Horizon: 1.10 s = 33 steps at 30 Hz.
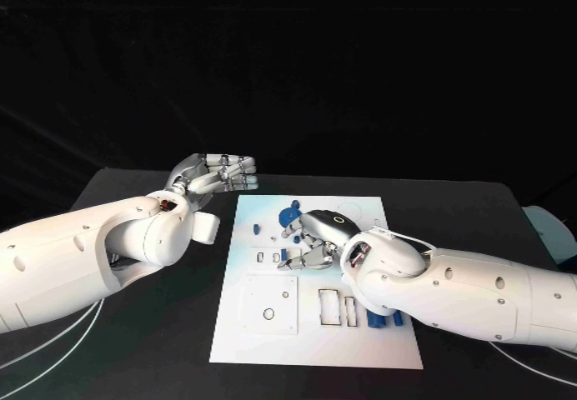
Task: Assemble the parts on the task board
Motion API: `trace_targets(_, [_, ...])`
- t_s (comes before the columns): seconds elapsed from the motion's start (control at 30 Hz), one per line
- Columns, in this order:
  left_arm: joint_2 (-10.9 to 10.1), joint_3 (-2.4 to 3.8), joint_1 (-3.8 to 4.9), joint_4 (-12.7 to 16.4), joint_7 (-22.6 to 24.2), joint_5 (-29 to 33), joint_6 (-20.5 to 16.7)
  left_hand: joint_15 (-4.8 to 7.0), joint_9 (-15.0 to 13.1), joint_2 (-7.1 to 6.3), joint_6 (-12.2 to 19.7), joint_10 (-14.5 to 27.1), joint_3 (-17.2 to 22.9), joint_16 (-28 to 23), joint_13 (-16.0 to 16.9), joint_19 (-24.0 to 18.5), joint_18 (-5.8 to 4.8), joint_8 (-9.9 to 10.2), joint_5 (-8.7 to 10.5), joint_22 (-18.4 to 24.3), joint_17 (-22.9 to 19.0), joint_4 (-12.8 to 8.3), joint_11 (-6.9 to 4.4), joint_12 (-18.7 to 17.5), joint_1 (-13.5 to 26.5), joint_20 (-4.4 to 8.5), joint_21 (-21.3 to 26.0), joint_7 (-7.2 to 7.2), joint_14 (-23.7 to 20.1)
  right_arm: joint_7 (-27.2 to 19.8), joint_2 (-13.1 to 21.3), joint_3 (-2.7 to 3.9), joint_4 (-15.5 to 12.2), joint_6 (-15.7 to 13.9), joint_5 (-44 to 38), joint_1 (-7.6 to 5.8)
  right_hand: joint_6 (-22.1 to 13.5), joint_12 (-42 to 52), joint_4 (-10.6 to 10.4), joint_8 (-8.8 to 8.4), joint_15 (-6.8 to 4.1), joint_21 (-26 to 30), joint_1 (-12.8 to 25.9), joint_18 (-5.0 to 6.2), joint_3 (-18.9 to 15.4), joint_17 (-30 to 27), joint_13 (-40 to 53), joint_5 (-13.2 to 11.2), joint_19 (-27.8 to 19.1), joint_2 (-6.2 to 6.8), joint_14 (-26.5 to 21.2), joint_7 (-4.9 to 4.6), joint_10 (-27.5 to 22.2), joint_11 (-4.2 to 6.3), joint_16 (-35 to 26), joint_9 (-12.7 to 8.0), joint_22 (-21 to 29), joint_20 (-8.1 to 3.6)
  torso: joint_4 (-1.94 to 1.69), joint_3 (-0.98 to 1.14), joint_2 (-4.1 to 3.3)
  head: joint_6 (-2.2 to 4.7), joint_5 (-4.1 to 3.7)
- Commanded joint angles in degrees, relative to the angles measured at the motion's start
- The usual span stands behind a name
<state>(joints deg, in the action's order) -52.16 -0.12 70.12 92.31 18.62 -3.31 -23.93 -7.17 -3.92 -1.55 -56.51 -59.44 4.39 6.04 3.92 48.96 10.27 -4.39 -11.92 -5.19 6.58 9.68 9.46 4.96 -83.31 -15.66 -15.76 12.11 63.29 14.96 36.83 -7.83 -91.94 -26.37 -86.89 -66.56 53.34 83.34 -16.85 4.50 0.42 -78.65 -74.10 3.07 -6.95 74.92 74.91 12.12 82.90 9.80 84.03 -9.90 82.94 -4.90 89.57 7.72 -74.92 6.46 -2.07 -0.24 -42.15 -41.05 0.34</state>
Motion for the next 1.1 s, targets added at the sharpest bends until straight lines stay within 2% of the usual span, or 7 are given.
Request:
trace_targets(0.03, [0.16,0.00,0.05,-0.30,-3.13,-3.61,2.69,1.00,-0.07,-0.20,-1.52,-2.04,-0.45,1.23,0.17,2.15,0.43,-0.51,0.34,-0.55,0.70,0.51,-0.65,0.57,0.95,0.73,-1.34,-0.39,3.11,-7.17,1.72,0.36,-1.75,-8.46,4.43,-0.51,0.17,-0.54,0.35,0.17,0.39,1.01,-1.51,0.21,0.43,13.91,7.04,0.67,-0.47,-1.51,5.67,0.15,-0.57,-0.16,-0.04,-0.08,-5.01,0.36,0.05,-0.01,0.09,0.15,0.05])
trace_targets(0.4, [1.47,-0.16,0.07,-2.41,-17.20,-20.39,6.64,9.18,-2.05,-0.61,-10.87,-20.96,-2.79,15.15,5.58,17.90,0.44,-4.12,0.41,-5.00,10.81,5.13,-7.94,9.83,4.17,8.55,-11.76,-6.81,23.37,-16.81,11.56,1.25,-3.32,-7.06,29.91,-7.01,3.02,-0.74,2.90,2.20,-0.39,3.29,-5.58,0.73,3.06,12.35,6.79,2.62,-1.71,-6.14,5.25,1.13,-0.73,0.77,-0.74,0.35,-3.46,-0.28,0.32,0.14,1.05,-0.11,0.57])
trace_targets(0.53, [2.11,-0.17,0.11,-3.34,-22.66,-27.31,9.72,10.79,-4.12,-0.44,-11.14,-22.14,-2.91,48.40,16.36,22.93,0.01,-5.63,0.12,-9.72,39.03,6.02,-10.20,22.05,3.83,12.46,-20.12,-7.96,22.51,-17.55,14.57,1.36,-3.27,-6.92,34.28,-8.22,3.04,-0.51,2.76,2.35,-0.48,3.46,-5.12,0.76,2.96,12.21,7.04,3.25,-1.76,-6.58,5.21,1.20,-0.46,0.85,-0.81,0.34,-3.37,-0.38,0.59,0.45,1.50,-0.21,0.77])
trace_targets(0.7, [3.49,-0.16,1.06,-4.00,-33.24,-33.98,16.16,10.39,-7.95,-0.54,-5.37,-14.93,-4.62,69.82,41.53,21.65,-0.39,-8.71,-0.02,-16.76,63.35,5.66,-8.72,46.47,6.98,13.12,-30.67,-7.34,23.04,-17.45,16.89,1.42,-2.74,-6.88,37.39,-9.00,3.06,-0.49,2.77,2.38,-0.49,3.68,-5.07,0.81,2.94,12.08,7.06,3.34,-1.88,-6.60,5.18,1.22,-0.44,0.86,-0.87,0.34,-3.21,-0.39,0.89,0.68,1.92,-0.80,1.27])
trace_targets(0.83, [5.46,-0.17,2.06,-4.58,-40.89,-42.07,22.74,9.83,-10.63,-0.01,-2.00,-10.41,-5.96,76.72,43.17,20.42,-0.17,-11.97,0.35,-21.29,72.84,6.77,-8.33,48.49,9.32,13.06,-35.51,-6.46,24.27,-17.09,18.03,1.44,-2.45,-6.90,38.17,-9.22,3.06,-0.68,2.94,2.49,-0.55,4.18,-5.08,0.93,2.90,11.54,6.84,3.79,-2.15,-6.73,5.04,1.27,-0.62,0.92,-1.11,0.33,-2.84,-0.46,0.91,0.82,2.14,-1.12,1.41])
trace_targets(0.93, [7.04,-0.18,2.76,-5.34,-44.47,-46.59,26.67,9.88,-12.90,0.82,0.10,-7.12,-5.48,79.27,42.09,27.81,-2.97,-15.15,0.32,-41.56,76.47,6.88,-8.25,47.94,7.68,13.26,-49.85,-6.36,24.78,-16.88,18.38,1.44,-2.20,-6.80,38.38,-9.29,3.05,-0.75,2.96,2.50,-0.56,4.35,-5.07,0.97,2.88,11.40,6.76,3.85,-2.24,-6.74,5.00,1.28,-0.70,0.92,-1.18,0.33,-2.72,-0.46,0.88,0.89,2.28,-1.26,1.60])
trace_targets(1.1, [9.25,-0.22,3.58,-6.48,-48.26,-50.54,31.31,10.37,-15.65,1.48,0.70,-11.98,-3.07,81.79,50.30,30.54,-4.42,-19.57,0.22,-51.31,80.10,7.00,-8.96,56.17,8.71,13.56,-56.64,-7.23,25.78,-16.44,18.63,1.44,-2.04,-6.65,38.22,-9.33,3.05,-0.74,2.97,2.51,-0.56,4.46,-5.06,1.00,2.87,11.18,6.77,3.89,-2.31,-6.74,4.94,1.28,-0.68,0.93,-1.27,0.33,-2.63,-0.47,0.89,0.97,2.32,-1.35,1.56])
